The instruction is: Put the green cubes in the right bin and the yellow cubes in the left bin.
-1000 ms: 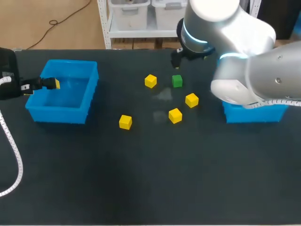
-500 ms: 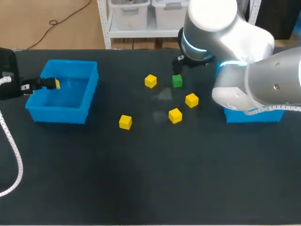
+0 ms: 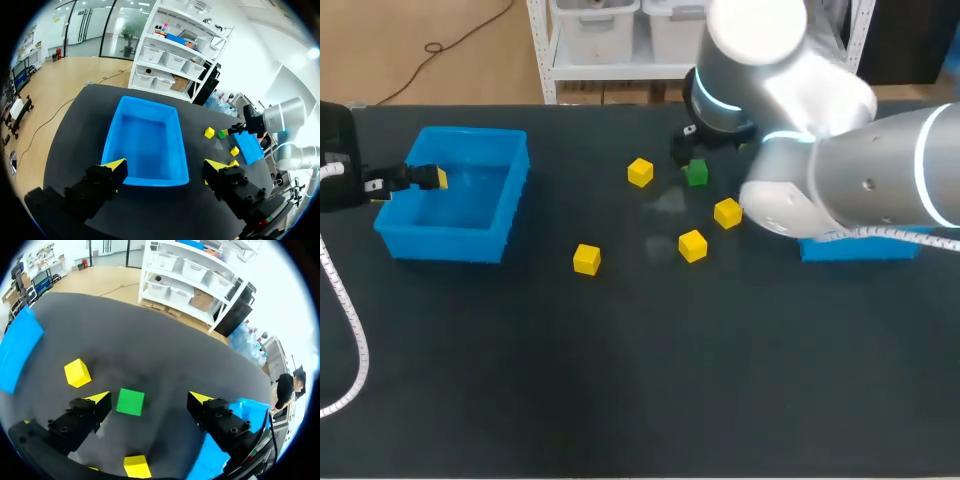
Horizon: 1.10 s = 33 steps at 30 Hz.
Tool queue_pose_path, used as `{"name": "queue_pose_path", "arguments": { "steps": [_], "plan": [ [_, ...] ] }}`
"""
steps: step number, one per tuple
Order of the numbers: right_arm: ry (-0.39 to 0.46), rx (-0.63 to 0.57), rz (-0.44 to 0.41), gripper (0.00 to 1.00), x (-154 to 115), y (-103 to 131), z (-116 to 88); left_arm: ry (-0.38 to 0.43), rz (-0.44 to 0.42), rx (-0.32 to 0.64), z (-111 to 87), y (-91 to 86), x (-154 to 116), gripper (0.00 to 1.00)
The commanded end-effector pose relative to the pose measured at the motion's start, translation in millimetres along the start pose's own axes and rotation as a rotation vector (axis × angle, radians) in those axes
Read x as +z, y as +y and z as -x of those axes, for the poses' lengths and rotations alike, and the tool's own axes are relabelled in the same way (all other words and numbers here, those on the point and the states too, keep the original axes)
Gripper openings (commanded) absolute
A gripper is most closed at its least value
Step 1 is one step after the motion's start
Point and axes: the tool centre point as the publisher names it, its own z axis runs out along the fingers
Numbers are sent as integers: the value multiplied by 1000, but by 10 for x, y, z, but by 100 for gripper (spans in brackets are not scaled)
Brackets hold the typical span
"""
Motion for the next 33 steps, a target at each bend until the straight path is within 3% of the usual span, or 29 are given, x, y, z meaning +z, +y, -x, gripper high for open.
{"name": "queue_pose_path", "arguments": {
  "steps": [1,14,15,16,17,21,22,33],
  "plan": [
    [32,-17,5,100,74,94,62,3,13,-1,7,-26,10,100],
    [62,-18,-30,99,349,151,26,3,13,-1,7,-26,10,100],
    [65,-16,-31,76,364,151,22,3,13,-1,7,-26,10,100],
    [71,-14,-30,67,380,149,19,3,13,-1,7,-26,10,100],
    [76,-9,-30,49,395,145,15,3,13,-1,7,-26,10,100],
    [81,27,-29,4,421,112,12,3,13,-1,7,-26,10,100],
    [82,31,-26,0,420,104,13,3,13,-1,7,-26,10,100],
    [16,78,-29,0,134,-36,75,3,13,-1,7,-26,10,100]
  ]
}}
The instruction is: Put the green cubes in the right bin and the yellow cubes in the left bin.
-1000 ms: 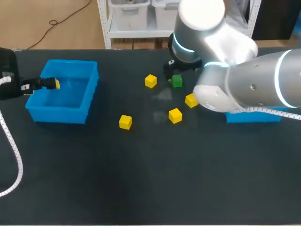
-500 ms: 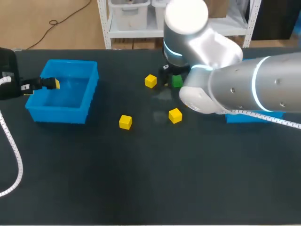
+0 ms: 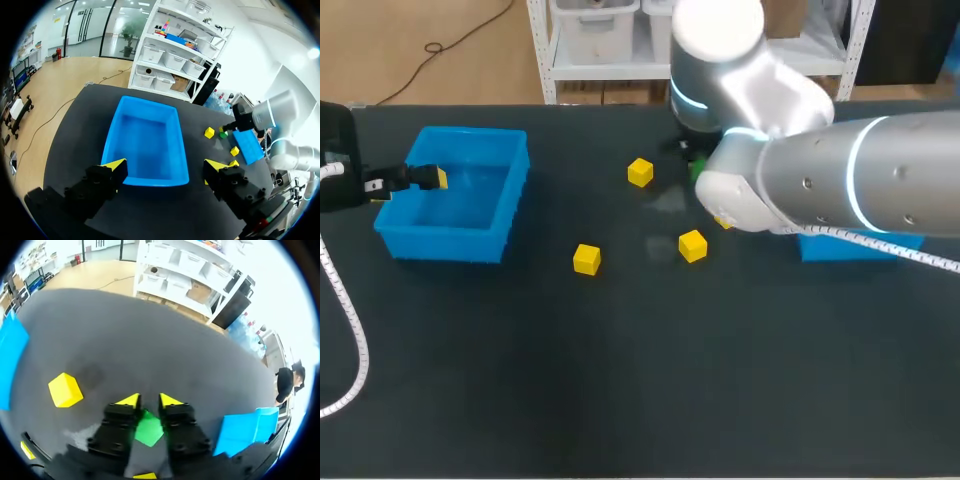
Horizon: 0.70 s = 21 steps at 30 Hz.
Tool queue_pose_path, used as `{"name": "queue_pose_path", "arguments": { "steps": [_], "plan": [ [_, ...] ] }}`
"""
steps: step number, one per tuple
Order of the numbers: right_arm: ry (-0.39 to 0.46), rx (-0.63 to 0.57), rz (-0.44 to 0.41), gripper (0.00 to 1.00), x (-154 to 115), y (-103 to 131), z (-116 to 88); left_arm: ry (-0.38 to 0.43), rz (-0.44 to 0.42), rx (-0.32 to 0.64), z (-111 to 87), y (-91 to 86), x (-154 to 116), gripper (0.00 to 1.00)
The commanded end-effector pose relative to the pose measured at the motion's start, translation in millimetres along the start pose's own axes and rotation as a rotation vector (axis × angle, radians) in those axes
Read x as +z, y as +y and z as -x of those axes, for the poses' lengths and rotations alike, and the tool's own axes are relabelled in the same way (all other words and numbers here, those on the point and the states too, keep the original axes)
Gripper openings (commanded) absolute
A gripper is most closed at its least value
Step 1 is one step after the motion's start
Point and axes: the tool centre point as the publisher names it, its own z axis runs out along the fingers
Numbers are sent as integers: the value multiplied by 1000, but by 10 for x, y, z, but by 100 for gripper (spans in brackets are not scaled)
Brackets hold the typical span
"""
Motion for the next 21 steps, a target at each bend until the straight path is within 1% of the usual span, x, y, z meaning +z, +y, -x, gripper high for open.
{"name": "queue_pose_path", "arguments": {
  "steps": [1,3,7,8,9,10,11,21],
  "plan": [
    [-45,18,4,0,-215,-107,-60,3,13,-1,7,-26,10,100],
    [-62,20,1,0,-287,-139,-43,3,13,-1,7,-26,10,100],
    [-67,-4,-16,0,-260,-136,-42,3,13,-1,7,-26,10,100],
    [-59,-15,-18,4,-238,-135,-46,3,13,-1,7,-26,10,100],
    [-59,-25,-27,40,-225,-130,-53,3,13,-1,7,-26,10,100],
    [-60,-27,-30,89,-223,-127,-58,3,13,-1,7,-26,10,100],
    [-58,-29,-25,100,-232,-126,-66,3,13,-1,7,-26,10,100],
    [-99,-70,6,100,-463,-90,-37,3,13,-1,7,-26,10,100]
  ]
}}
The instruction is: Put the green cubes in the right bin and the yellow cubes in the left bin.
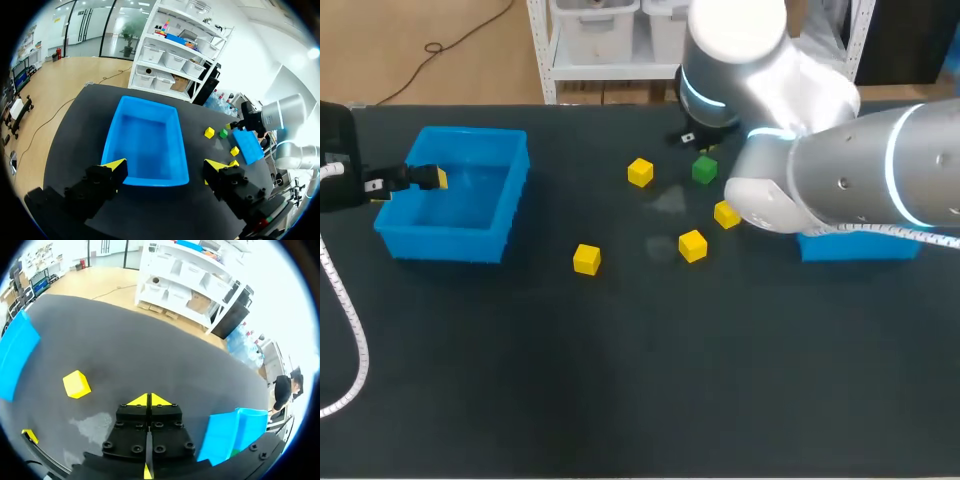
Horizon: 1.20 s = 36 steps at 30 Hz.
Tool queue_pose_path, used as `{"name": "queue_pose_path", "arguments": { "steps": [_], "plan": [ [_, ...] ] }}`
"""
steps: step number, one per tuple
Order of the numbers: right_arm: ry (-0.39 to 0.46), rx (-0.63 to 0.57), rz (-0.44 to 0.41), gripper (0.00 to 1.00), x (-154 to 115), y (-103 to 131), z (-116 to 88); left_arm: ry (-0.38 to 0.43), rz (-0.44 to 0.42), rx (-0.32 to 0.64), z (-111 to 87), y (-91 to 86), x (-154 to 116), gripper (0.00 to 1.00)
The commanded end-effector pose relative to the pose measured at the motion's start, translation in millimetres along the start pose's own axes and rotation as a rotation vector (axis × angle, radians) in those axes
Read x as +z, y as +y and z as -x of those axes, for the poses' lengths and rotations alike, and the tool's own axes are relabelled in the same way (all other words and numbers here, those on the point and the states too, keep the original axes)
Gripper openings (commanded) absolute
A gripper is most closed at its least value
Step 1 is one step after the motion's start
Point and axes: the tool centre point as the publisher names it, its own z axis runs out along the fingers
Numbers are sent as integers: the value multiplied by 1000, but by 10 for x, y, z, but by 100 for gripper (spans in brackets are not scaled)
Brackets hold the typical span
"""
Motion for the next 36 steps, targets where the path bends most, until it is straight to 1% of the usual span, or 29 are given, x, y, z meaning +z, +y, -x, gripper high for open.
{"name": "queue_pose_path", "arguments": {
  "steps": [1,4,11,12,13,14,15,16,17,18,19,20,25,27,29,31,32,36],
  "plan": [
    [-20,-12,5,100,-145,-21,-48,3,13,-1,7,-26,10,100],
    [-24,-19,7,100,-165,-26,-37,3,13,-1,7,-26,10,100],
    [-7,-30,8,100,-85,-9,-82,3,13,-1,7,-26,10,100],
    [-3,-32,11,91,-70,-3,-94,3,13,-1,7,-26,10,100],
    [-2,-32,11,46,-62,-1,-100,3,13,-1,7,-26,10,100],
    [0,-33,11,31,-52,3,-108,3,13,-1,7,-26,10,100],
    [4,-37,11,20,-48,5,-115,3,13,-1,7,-26,10,100],
    [9,-45,16,16,-48,8,-121,3,13,-1,7,-26,10,100],
    [7,-58,13,25,-54,12,-127,3,13,-1,7,-26,10,100],
    [7,-58,13,43,-62,13,-128,3,13,-1,7,-26,10,100],
    [7,-61,10,81,-68,11,-128,3,13,-1,7,-26,10,100],
    [5,-66,10,100,-80,5,-122,3,13,-1,7,-26,10,100],
    [-16,-105,2,100,-129,-13,-87,3,13,-1,7,-26,10,100],
    [-17,-120,16,100,-157,-14,-78,3,13,-1,7,-26,10,100],
    [-28,-142,2,100,-172,-13,-78,3,13,-1,7,-26,10,100],
    [-26,-146,9,100,-178,-13,-84,3,13,-1,7,-26,10,100],
    [-24,-154,30,100,-180,-11,-89,3,13,-1,7,-26,10,100],
    [-39,-196,7,100,-170,-25,-96,3,13,-1,7,-26,10,100]
  ]
}}
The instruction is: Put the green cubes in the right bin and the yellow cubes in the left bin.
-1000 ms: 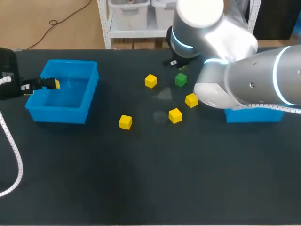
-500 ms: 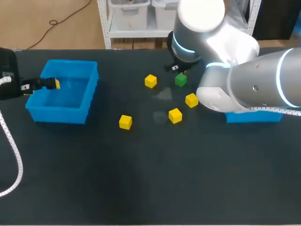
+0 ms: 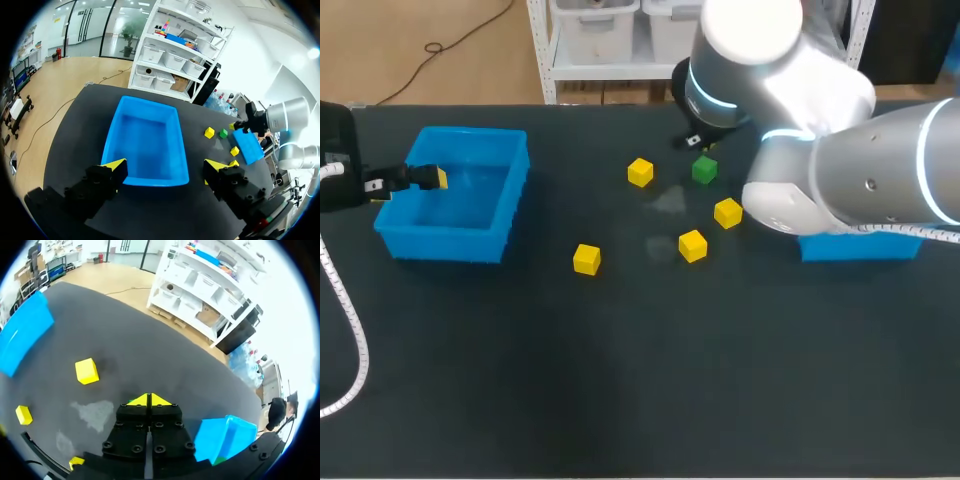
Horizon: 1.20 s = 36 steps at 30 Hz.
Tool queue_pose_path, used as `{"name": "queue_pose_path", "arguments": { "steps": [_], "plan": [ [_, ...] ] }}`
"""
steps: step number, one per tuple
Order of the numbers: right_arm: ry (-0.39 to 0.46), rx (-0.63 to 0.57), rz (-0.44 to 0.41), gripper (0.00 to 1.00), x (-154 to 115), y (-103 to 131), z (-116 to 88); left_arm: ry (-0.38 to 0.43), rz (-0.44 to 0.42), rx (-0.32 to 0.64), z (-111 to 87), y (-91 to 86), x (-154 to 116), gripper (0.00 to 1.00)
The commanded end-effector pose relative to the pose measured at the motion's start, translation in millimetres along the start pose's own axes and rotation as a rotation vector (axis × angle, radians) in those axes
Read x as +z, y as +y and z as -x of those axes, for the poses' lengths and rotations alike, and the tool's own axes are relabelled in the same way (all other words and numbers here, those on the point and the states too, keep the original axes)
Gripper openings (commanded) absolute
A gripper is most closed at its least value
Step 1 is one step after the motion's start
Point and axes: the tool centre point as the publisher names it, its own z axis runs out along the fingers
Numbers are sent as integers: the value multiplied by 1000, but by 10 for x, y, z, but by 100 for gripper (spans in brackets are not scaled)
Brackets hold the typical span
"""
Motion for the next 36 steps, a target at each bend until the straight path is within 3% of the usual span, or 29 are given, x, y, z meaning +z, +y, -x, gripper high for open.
{"name": "queue_pose_path", "arguments": {
  "steps": [1,2,4,8,9,10,11,26,36],
  "plan": [
    [-21,-40,-7,100,-20,-21,-37,3,13,-1,7,-27,10,100],
    [-16,-48,0,58,-24,-21,-40,3,13,-1,7,-27,10,100],
    [-12,-91,-4,0,-28,-35,-40,3,13,-1,7,-27,10,100],
    [-9,-155,-33,0,-51,-95,-18,3,13,-1,7,-27,10,100],
    [-9,-164,-36,38,-71,-109,-12,3,13,-1,7,-27,10,100],
    [-7,-171,-36,95,-89,-124,-7,3,13,-1,7,-27,10,100],
    [-13,-178,-43,100,-105,-139,-1,3,13,-1,7,-27,10,100],
    [-43,-117,-55,100,-273,-145,83,3,13,-1,7,-27,10,100],
    [-43,-76,-2,100,-355,-134,153,3,13,-1,7,-27,10,100]
  ]
}}
